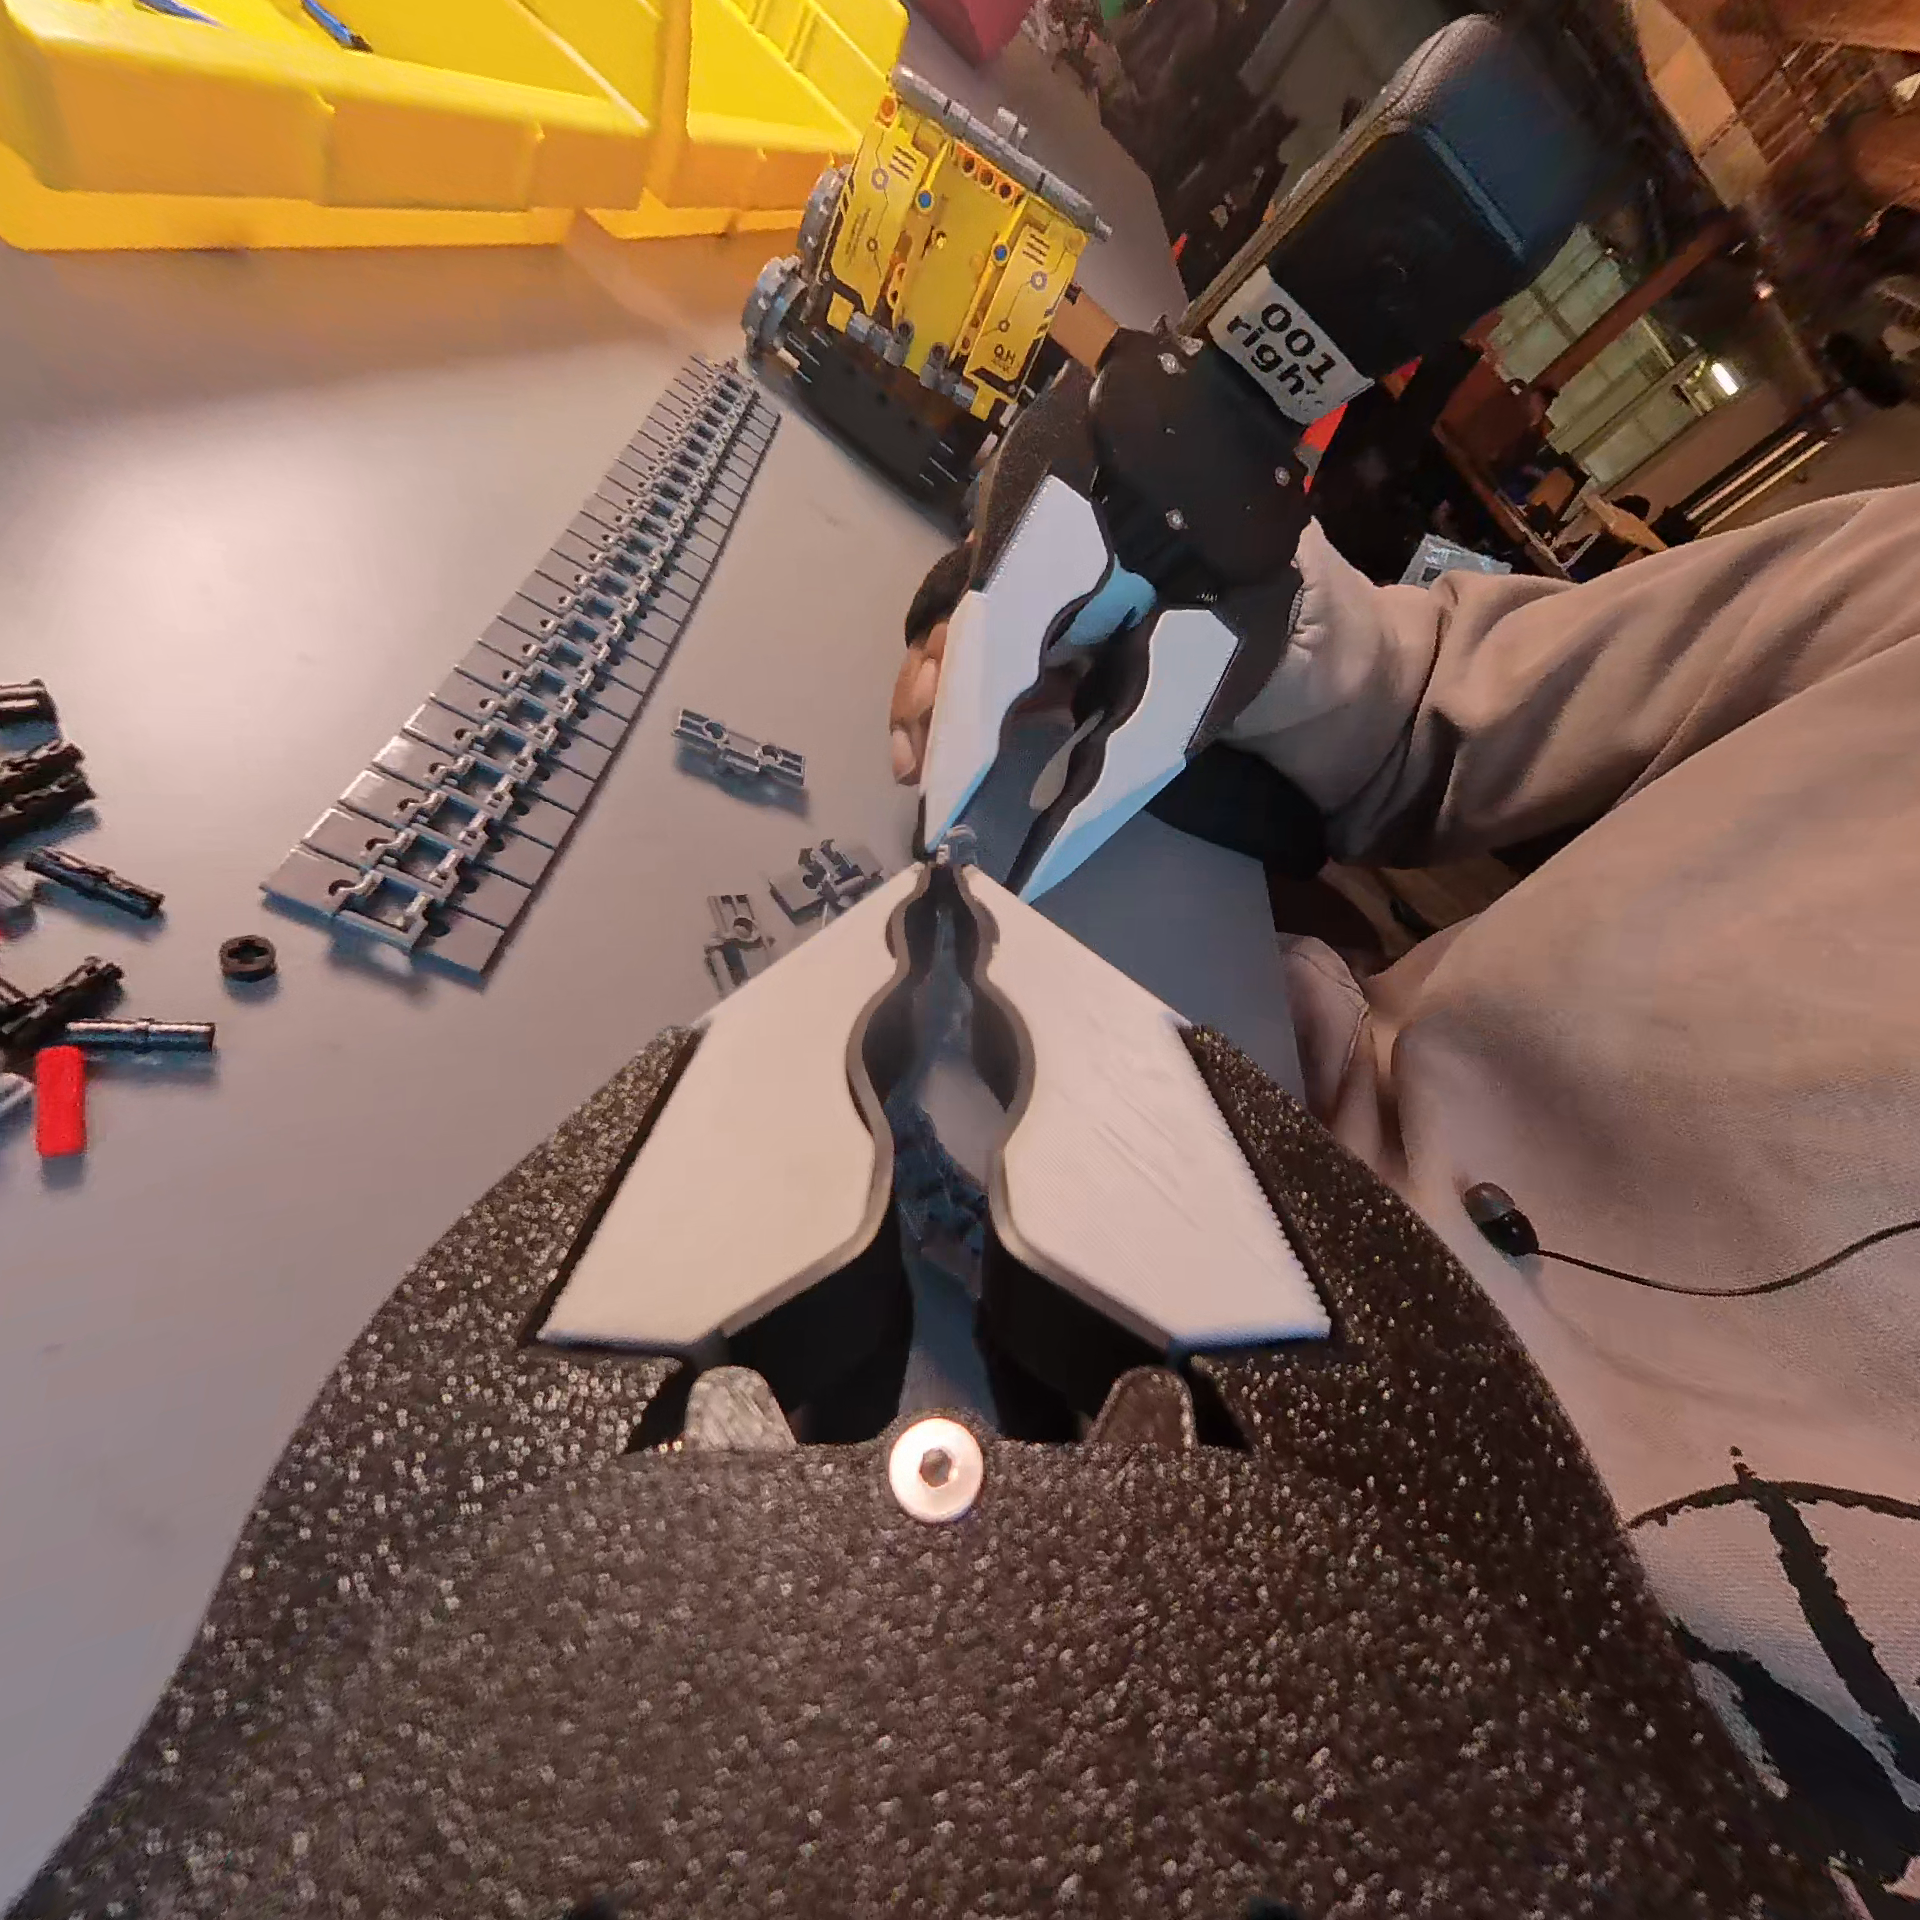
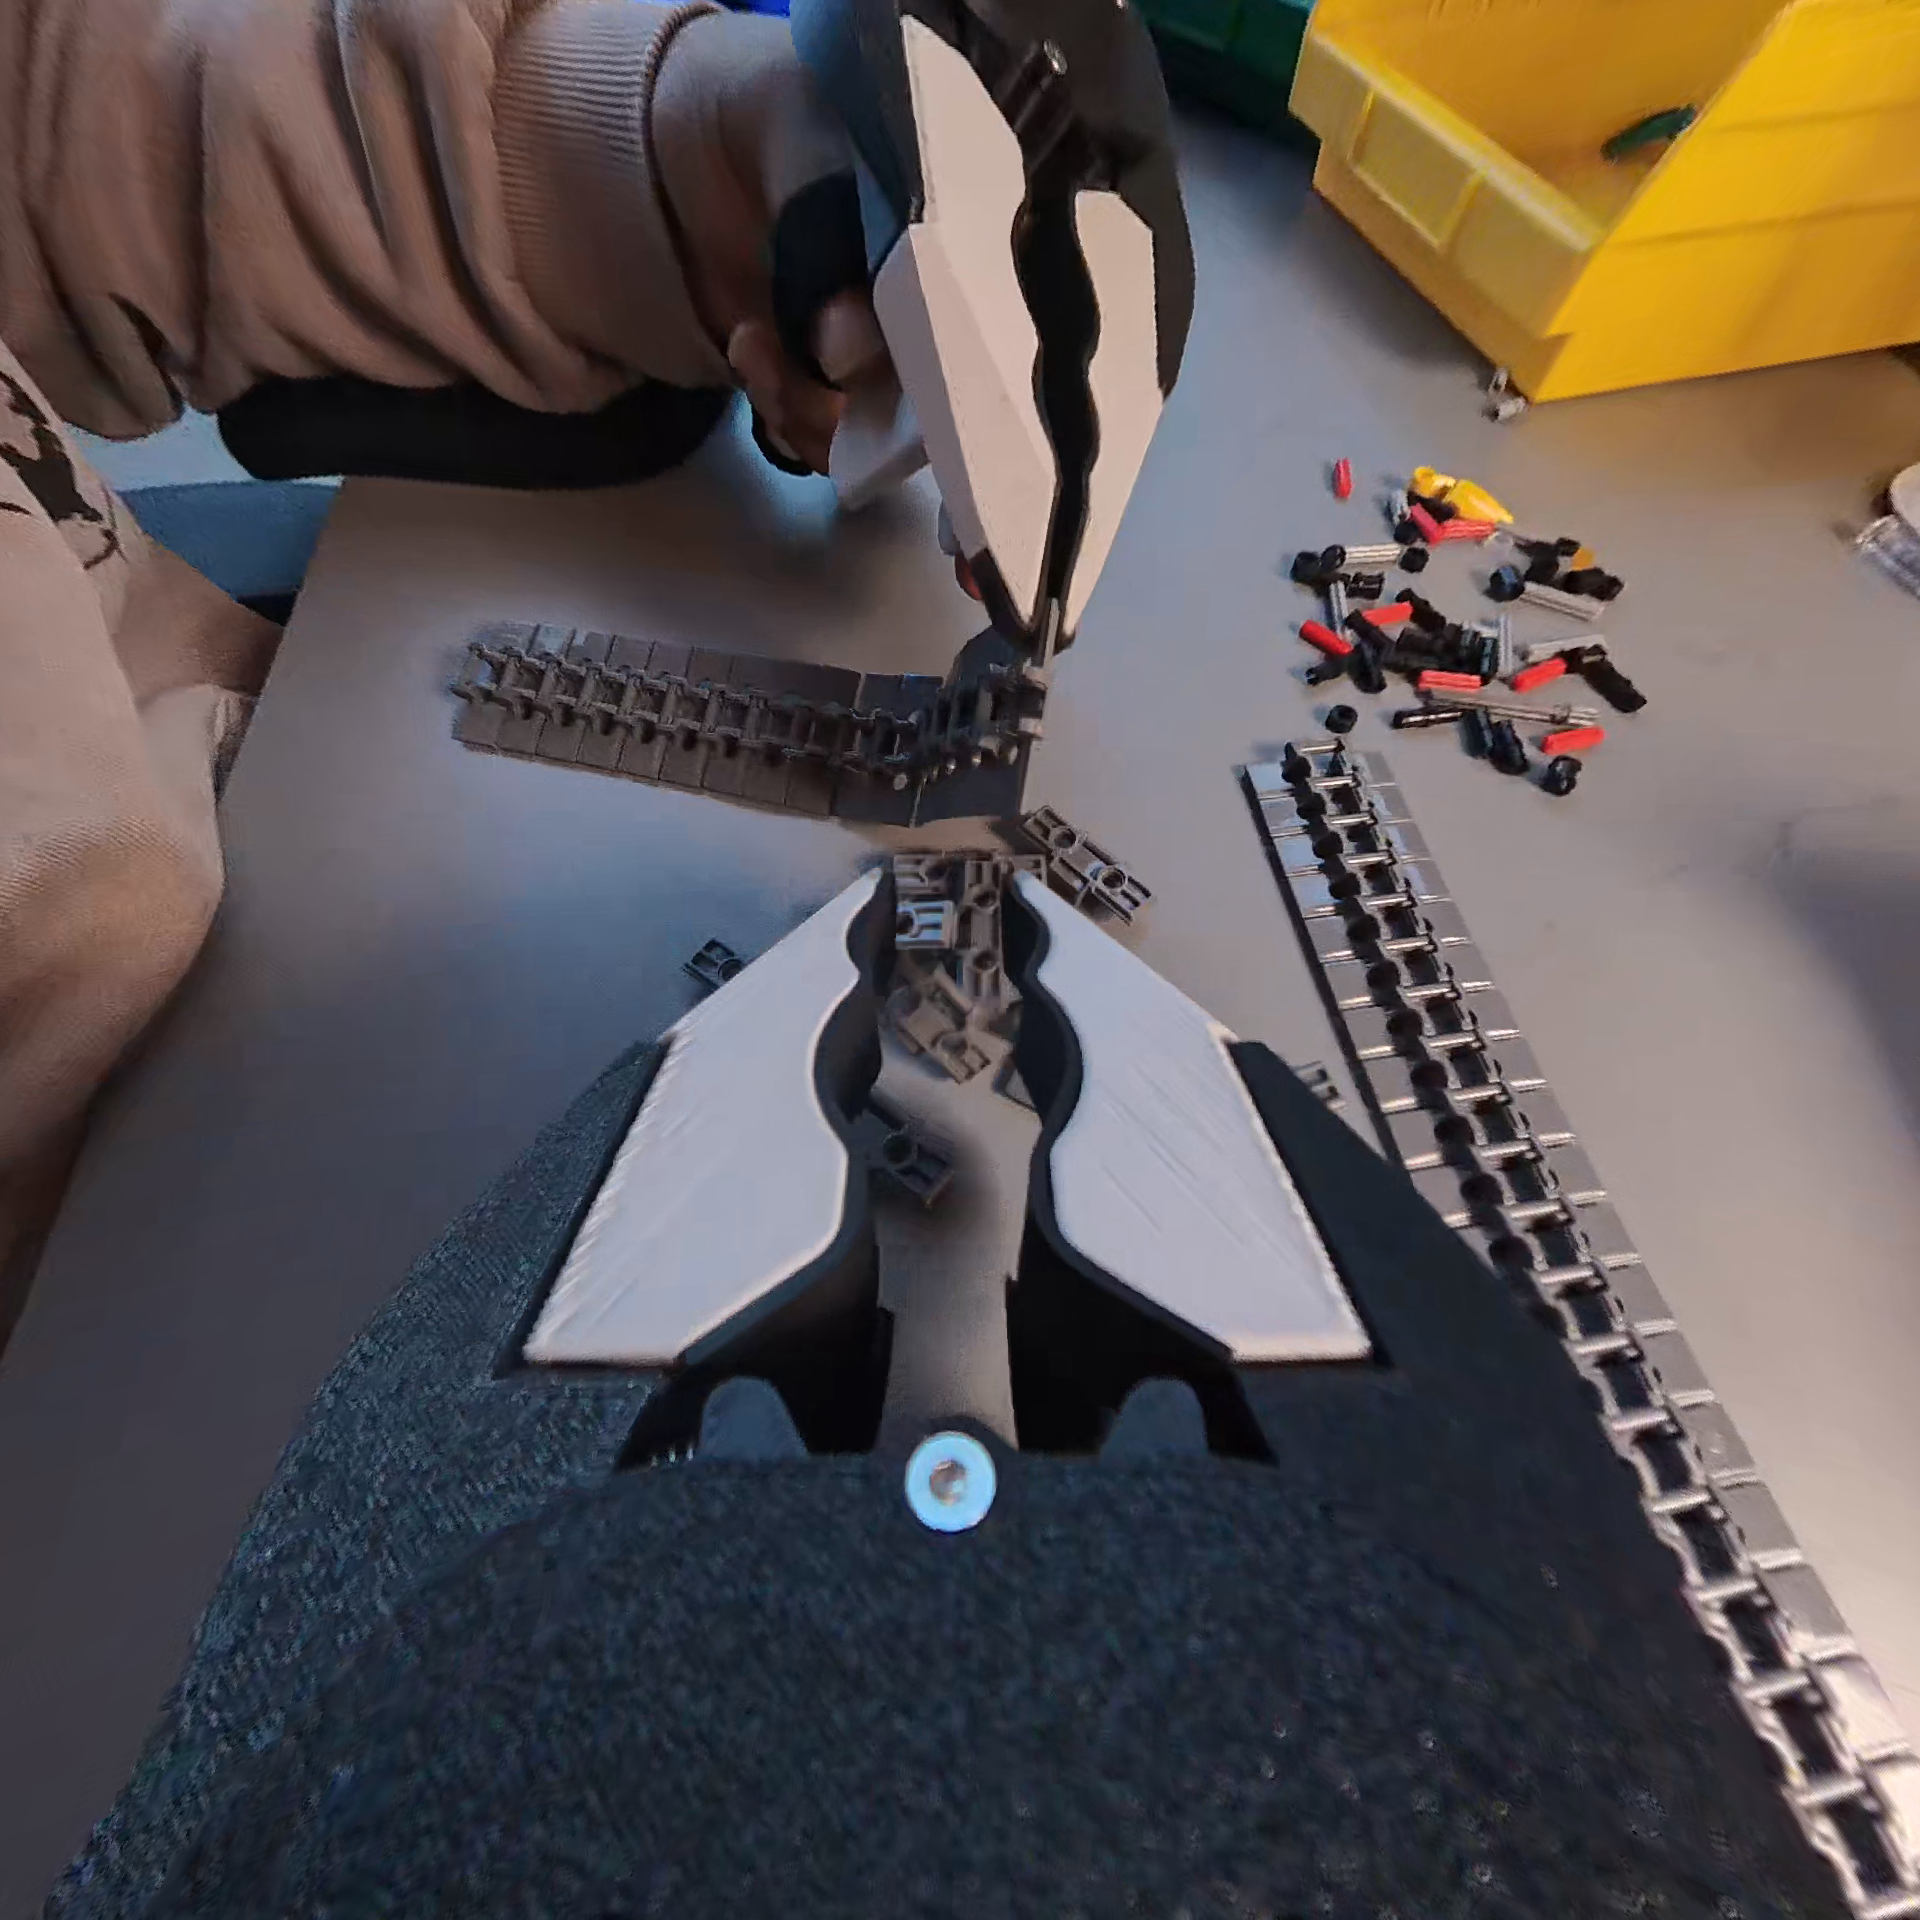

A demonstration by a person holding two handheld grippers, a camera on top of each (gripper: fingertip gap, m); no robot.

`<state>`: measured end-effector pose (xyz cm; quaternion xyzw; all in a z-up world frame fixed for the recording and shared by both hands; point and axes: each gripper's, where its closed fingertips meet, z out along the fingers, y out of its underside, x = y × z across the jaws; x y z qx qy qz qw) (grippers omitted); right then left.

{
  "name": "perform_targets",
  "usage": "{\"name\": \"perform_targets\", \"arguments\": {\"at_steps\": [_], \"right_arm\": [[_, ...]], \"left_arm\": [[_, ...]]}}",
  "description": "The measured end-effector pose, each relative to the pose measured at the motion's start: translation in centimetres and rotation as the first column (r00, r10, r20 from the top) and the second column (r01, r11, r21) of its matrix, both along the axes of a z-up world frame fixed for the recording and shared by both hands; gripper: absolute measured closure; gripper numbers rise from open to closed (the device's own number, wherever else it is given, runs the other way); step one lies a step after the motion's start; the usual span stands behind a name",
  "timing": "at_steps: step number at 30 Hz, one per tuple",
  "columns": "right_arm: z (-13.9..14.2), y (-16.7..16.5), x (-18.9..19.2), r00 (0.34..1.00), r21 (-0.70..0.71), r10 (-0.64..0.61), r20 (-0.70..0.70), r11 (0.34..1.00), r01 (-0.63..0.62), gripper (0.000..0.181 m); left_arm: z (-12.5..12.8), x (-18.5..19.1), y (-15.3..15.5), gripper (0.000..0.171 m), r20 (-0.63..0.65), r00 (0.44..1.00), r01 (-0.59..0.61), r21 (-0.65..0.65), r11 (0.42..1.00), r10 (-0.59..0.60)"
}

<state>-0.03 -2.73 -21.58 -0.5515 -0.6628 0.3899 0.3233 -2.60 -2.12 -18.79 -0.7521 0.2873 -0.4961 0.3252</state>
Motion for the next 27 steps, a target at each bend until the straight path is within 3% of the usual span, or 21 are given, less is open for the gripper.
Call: {"name": "perform_targets", "arguments": {"at_steps": [7,12,20,27], "right_arm": [[1.0,-1.0,-1.1,0.999,-0.122,-0.003,-0.054,0.993,-0.004,0.15],[1.3,-1.3,-1.4,0.998,-0.144,-0.004,-0.067,0.99,-0.006,0.171],[2.8,-1.0,-1.0,0.99,-0.276,-0.013,-0.142,0.961,-0.027,0.176],[5.2,-0.9,-1.0,0.966,-0.437,-0.046,-0.255,0.897,-0.073,0.175]], "left_arm": [[0.0,0.8,-0.7,0.169,0.002,0.999,0.043,0.007,0.999,-0.043],[-0.4,1.6,-1.5,0.168,-0.014,0.996,0.09,0.029,0.995,-0.09],[0.3,1.9,-1.8,0.164,0.004,0.993,0.117,0.103,0.988,-0.118],[2.6,1.8,-1.9,0.164,0.13,0.984,0.103,0.149,0.983,-0.123]]}}
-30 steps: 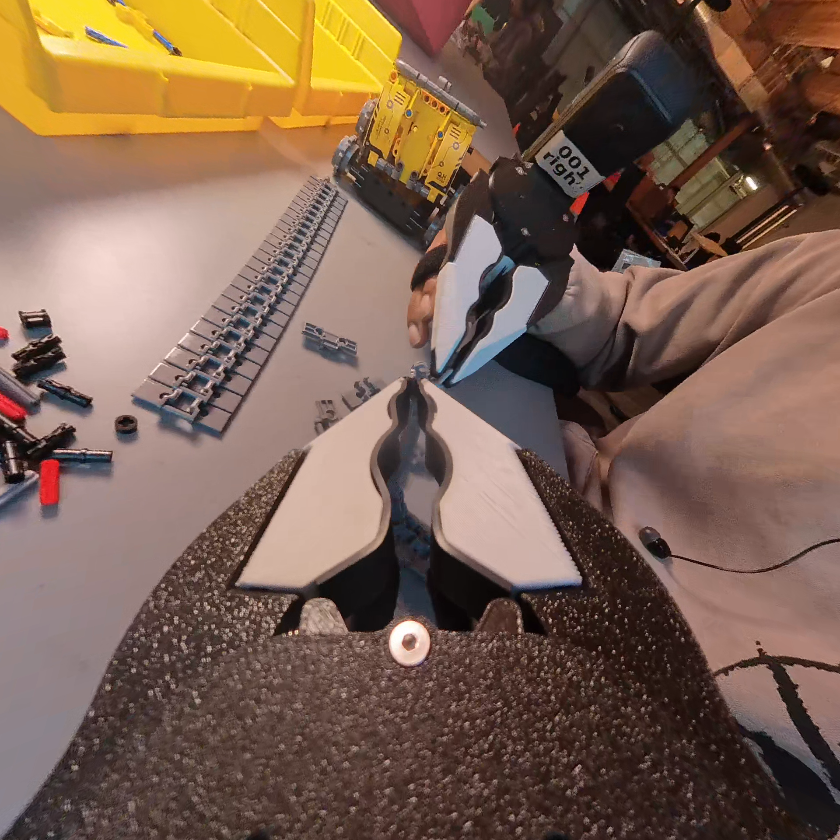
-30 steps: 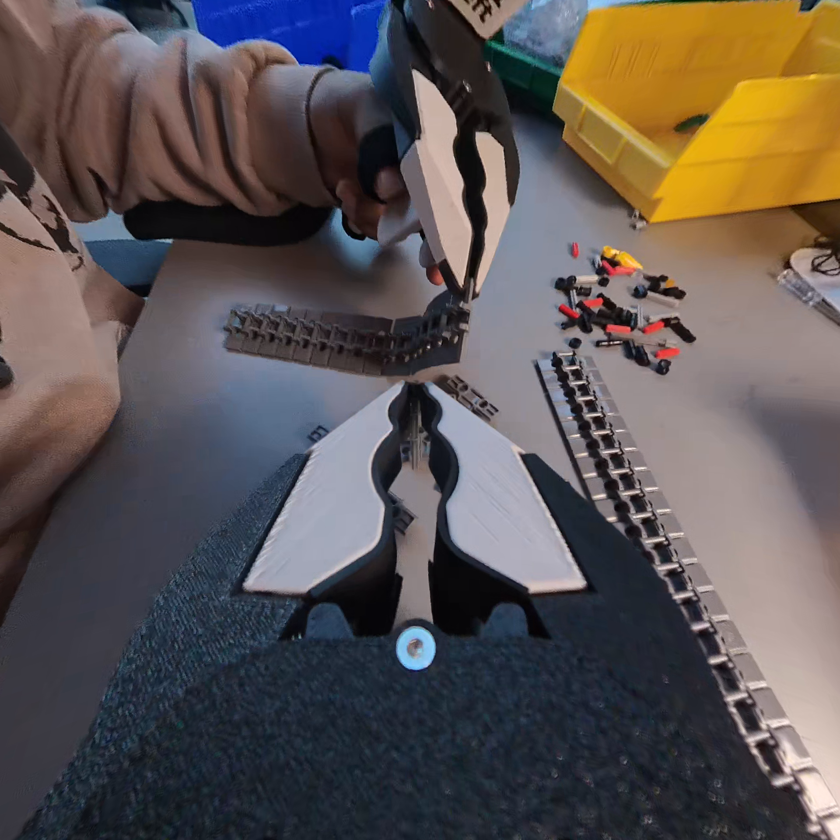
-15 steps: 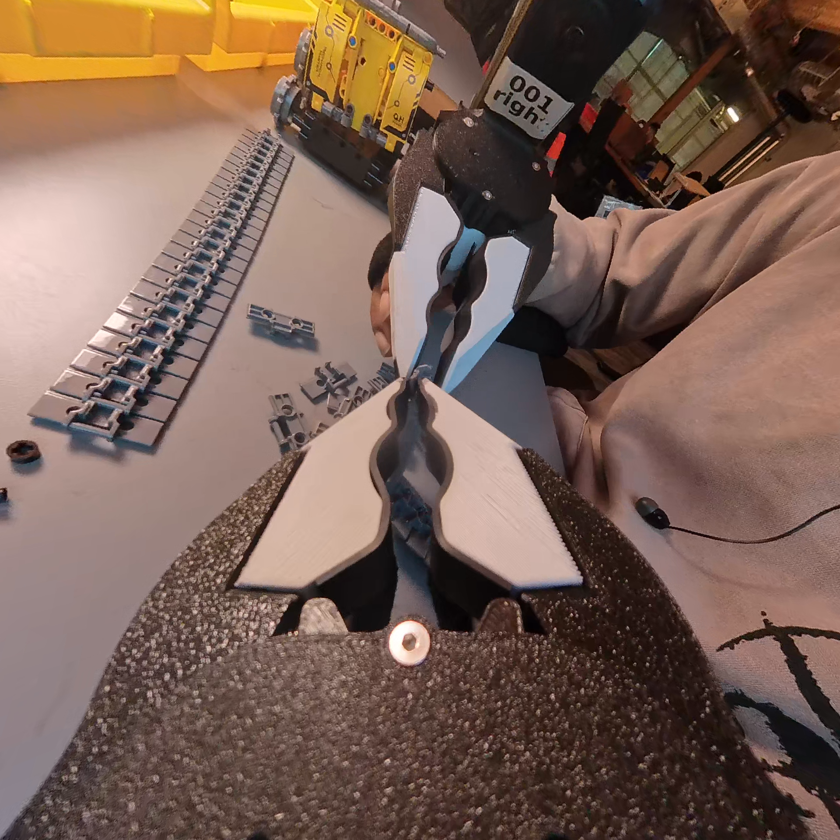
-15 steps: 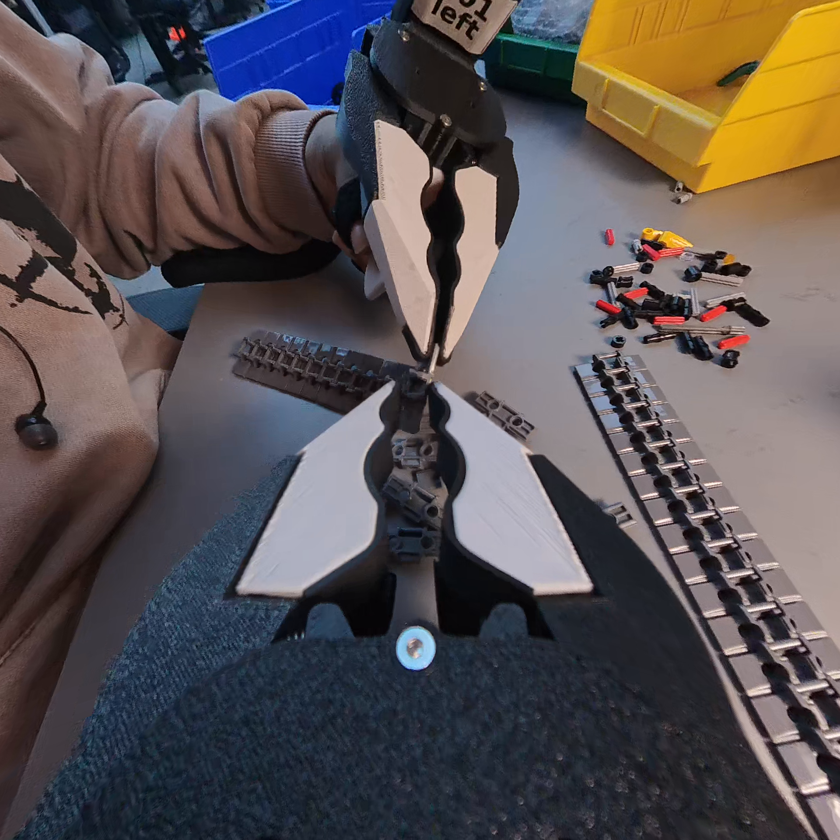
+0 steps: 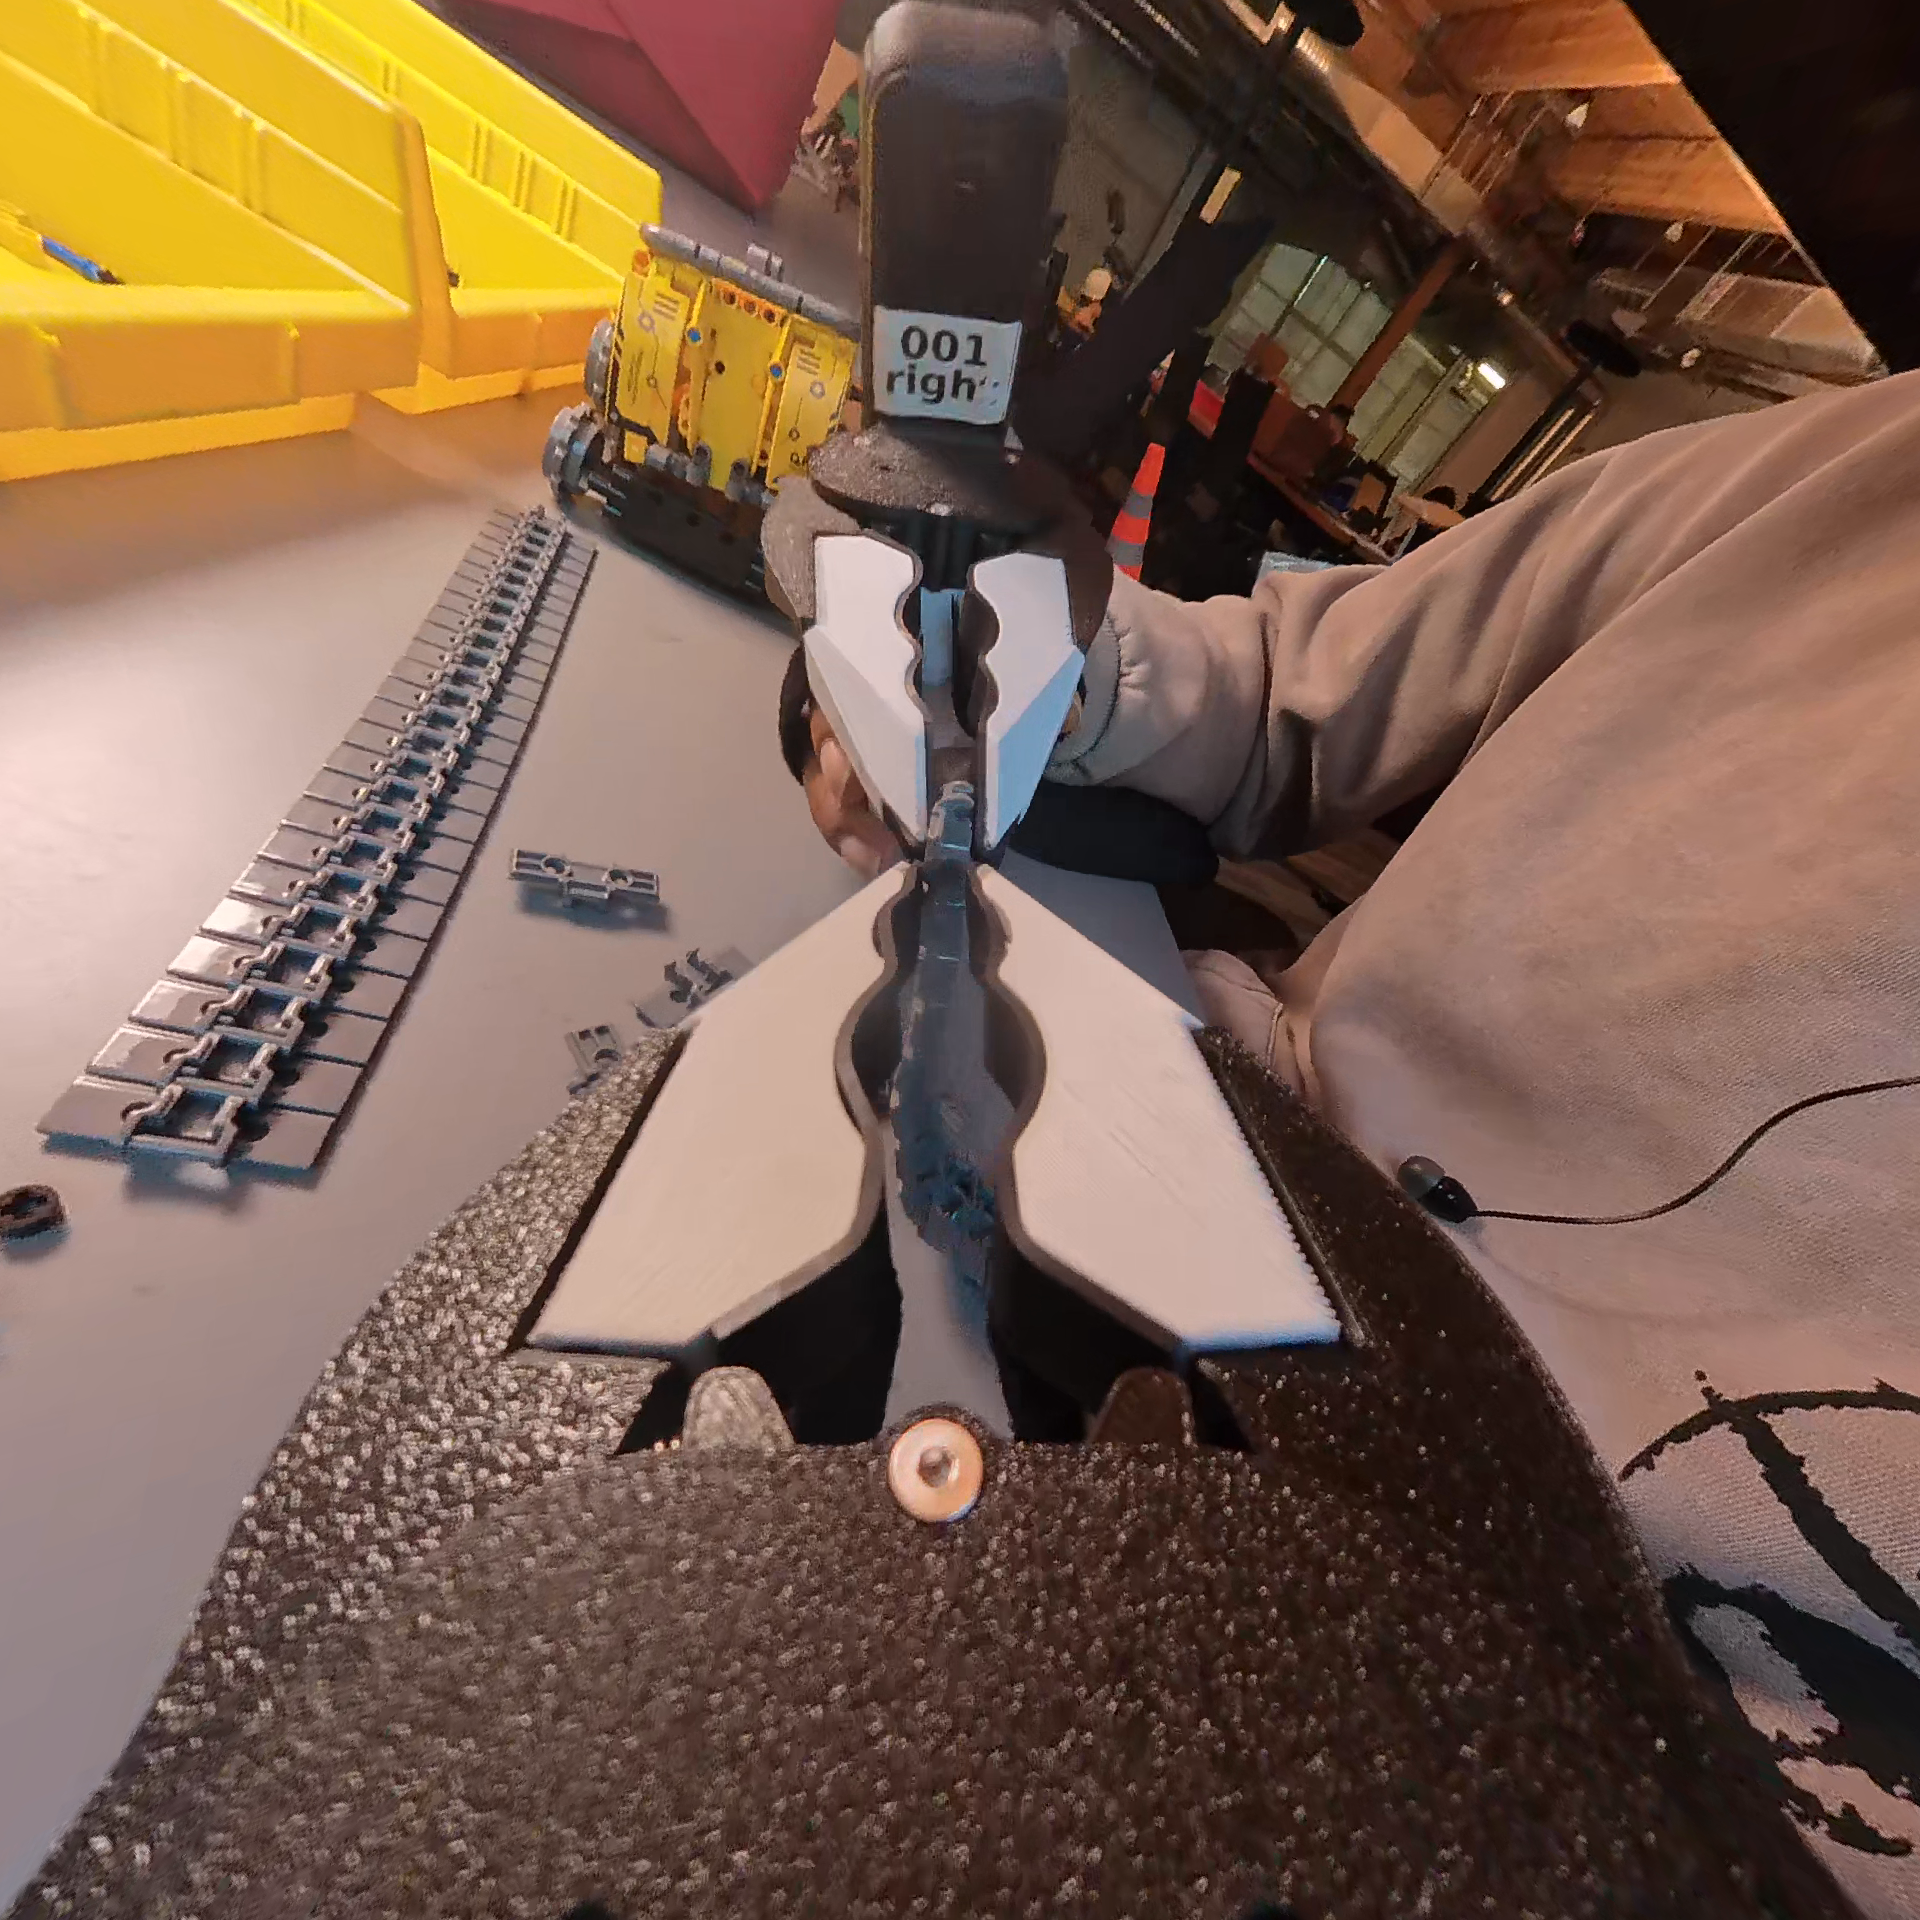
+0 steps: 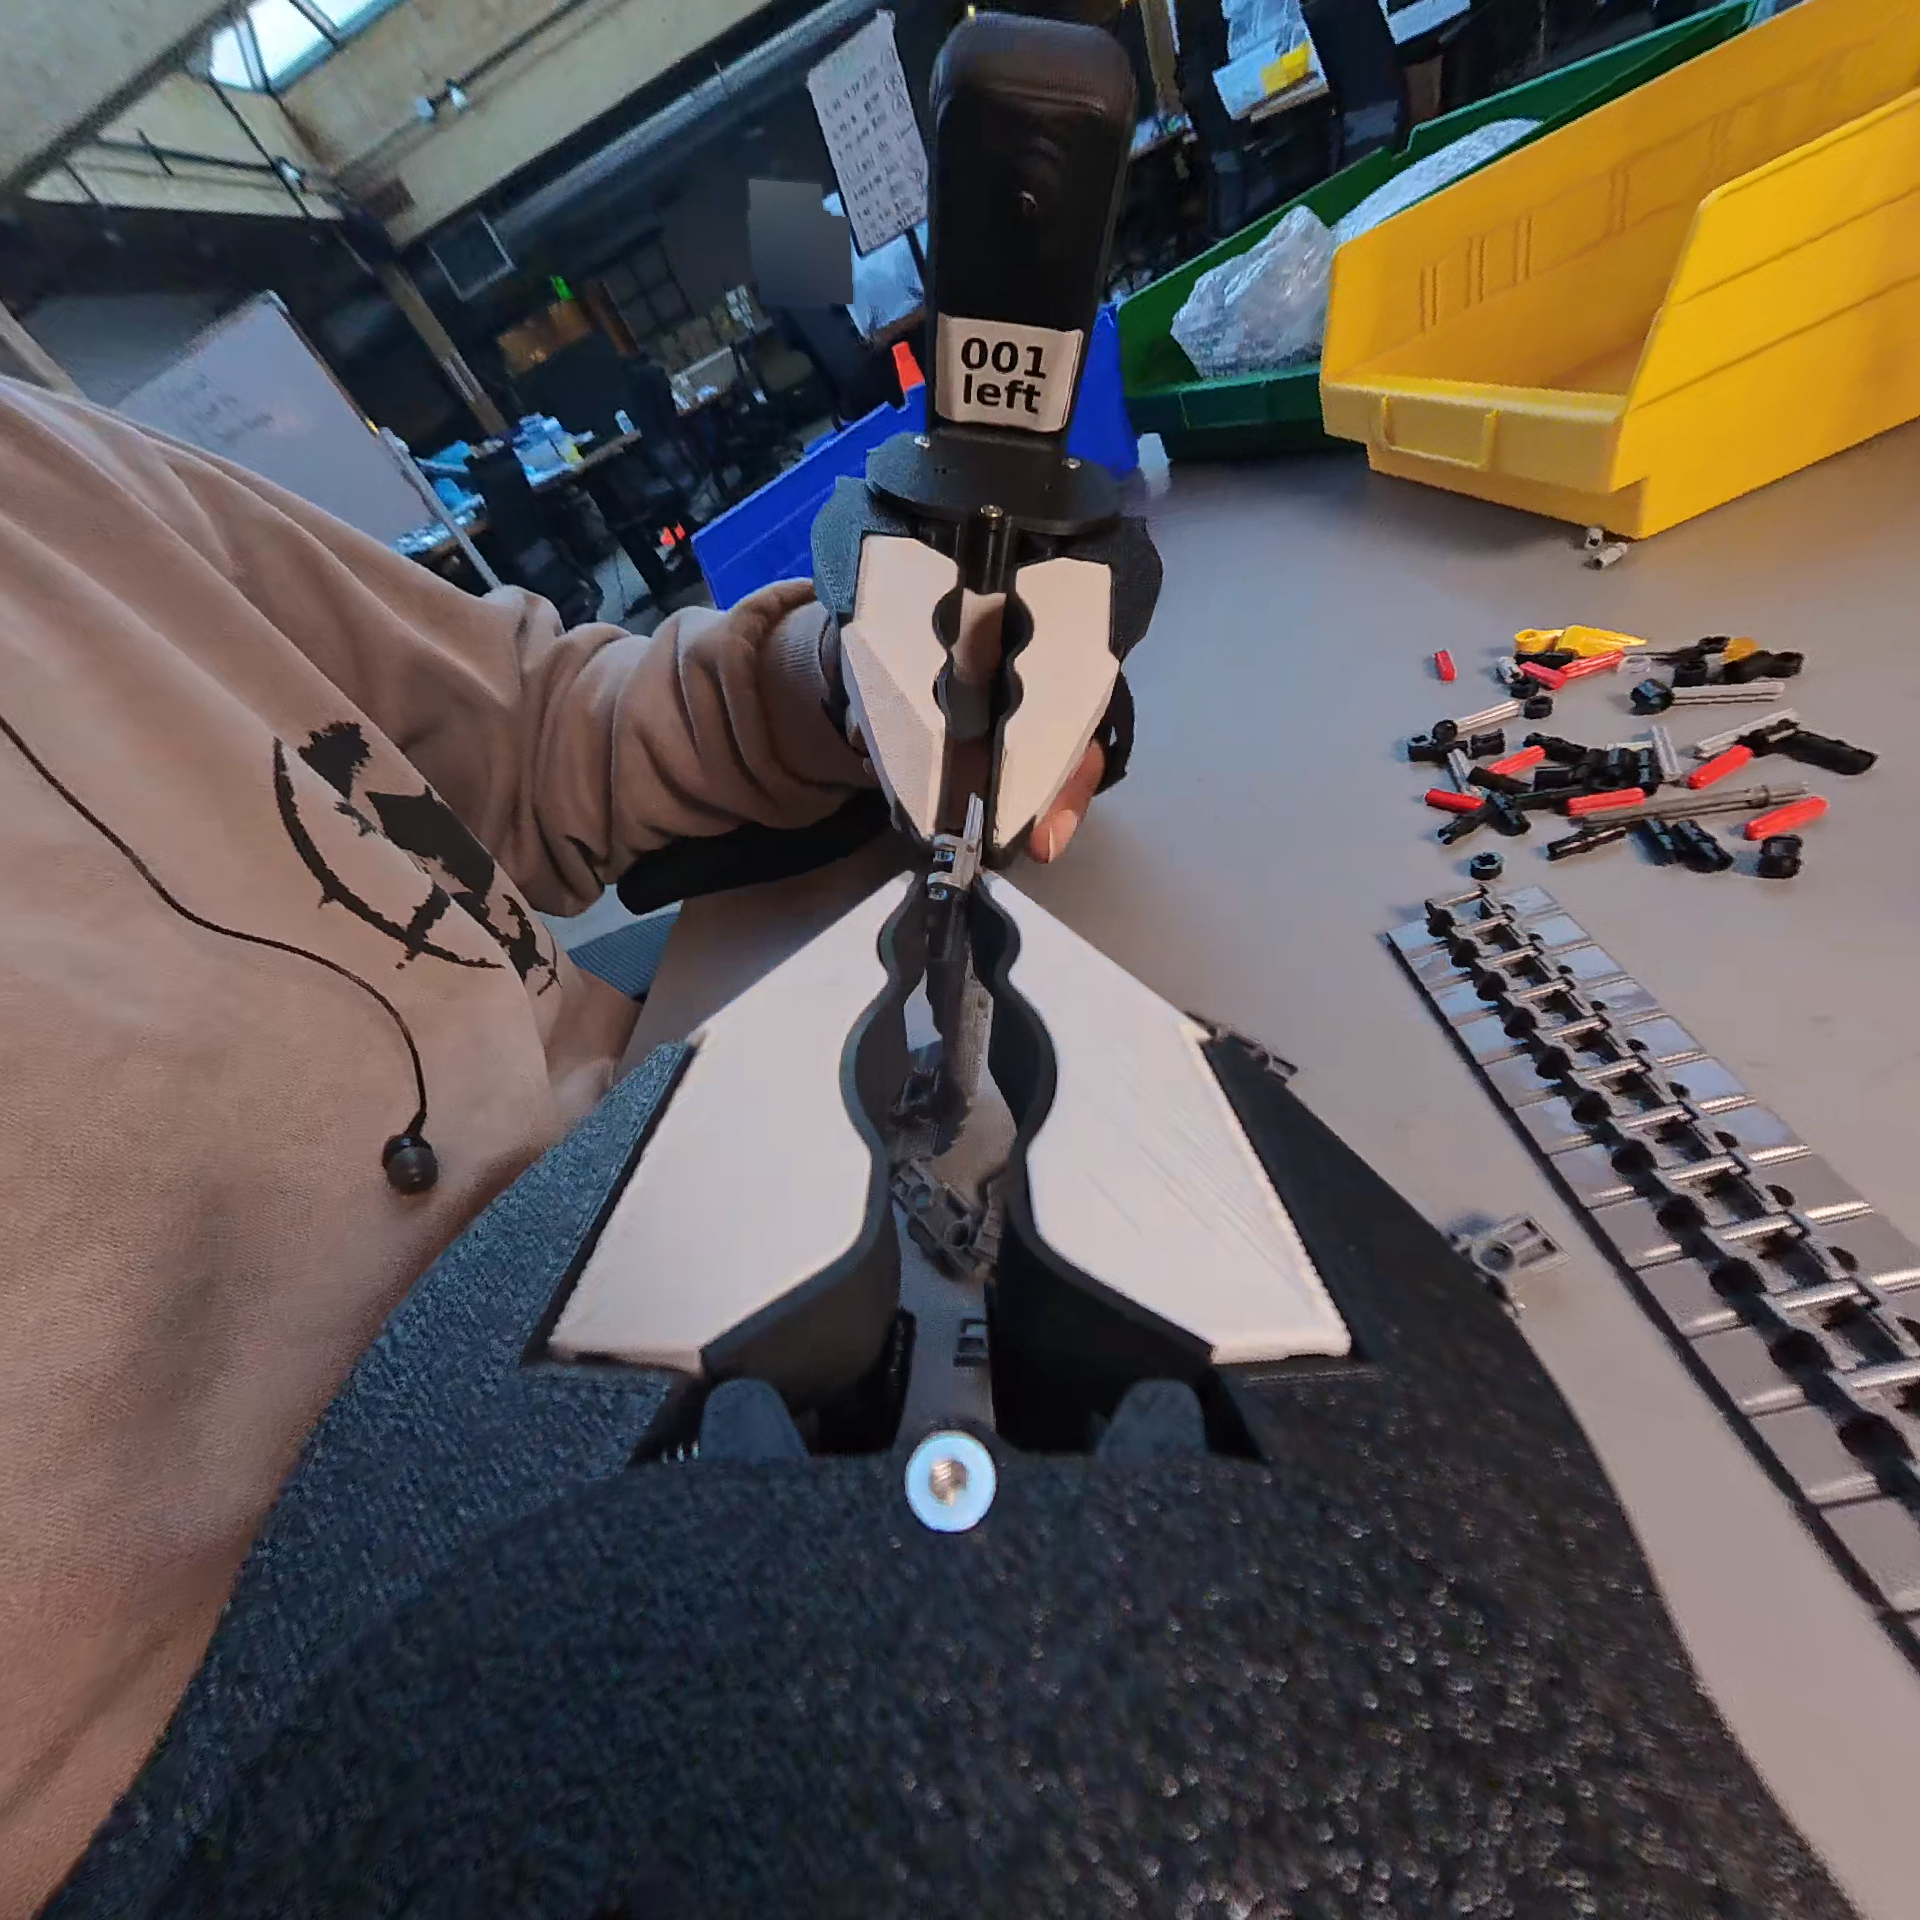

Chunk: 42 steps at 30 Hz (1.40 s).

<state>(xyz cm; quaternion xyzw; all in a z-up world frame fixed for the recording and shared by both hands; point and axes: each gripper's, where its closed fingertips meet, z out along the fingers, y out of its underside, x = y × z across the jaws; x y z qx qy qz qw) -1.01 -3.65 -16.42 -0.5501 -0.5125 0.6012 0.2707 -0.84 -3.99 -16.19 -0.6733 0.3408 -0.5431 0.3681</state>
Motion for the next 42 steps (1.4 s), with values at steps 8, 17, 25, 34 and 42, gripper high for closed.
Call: {"name": "perform_targets", "arguments": {"at_steps": [8,17,25,34,42], "right_arm": [[2.5,0.8,0.4,0.991,-0.135,-0.023,-0.133,0.991,0.005,0.176],[2.6,0.9,0.1,0.988,-0.191,-0.029,-0.15,0.982,0.0,0.176],[1.2,1.1,0.1,0.997,-0.152,-0.022,-0.072,0.988,0.011,0.175],[-1.0,-0.1,0.5,0.995,0.066,0.027,0.091,0.997,-0.033,0.168],[-1.6,-0.1,0.4,0.994,0.113,0.009,0.106,0.993,-0.021,0.181]], "left_arm": [[1.2,-0.4,0.5,0.158,0.067,0.997,-0.036,0.02,0.999,0.035],[1.9,-0.2,1.0,0.168,0.152,0.987,-0.053,-0.024,0.998,0.056],[0.7,-0.2,0.8,0.17,0.05,0.997,-0.05,-0.039,0.998,0.052],[-1.9,0.9,-1.0,0.169,-0.14,0.989,0.035,-0.058,0.998,-0.043],[-2.8,0.7,-0.5,0.168,-0.149,0.989,0.005,-0.08,0.997,-0.017]]}}
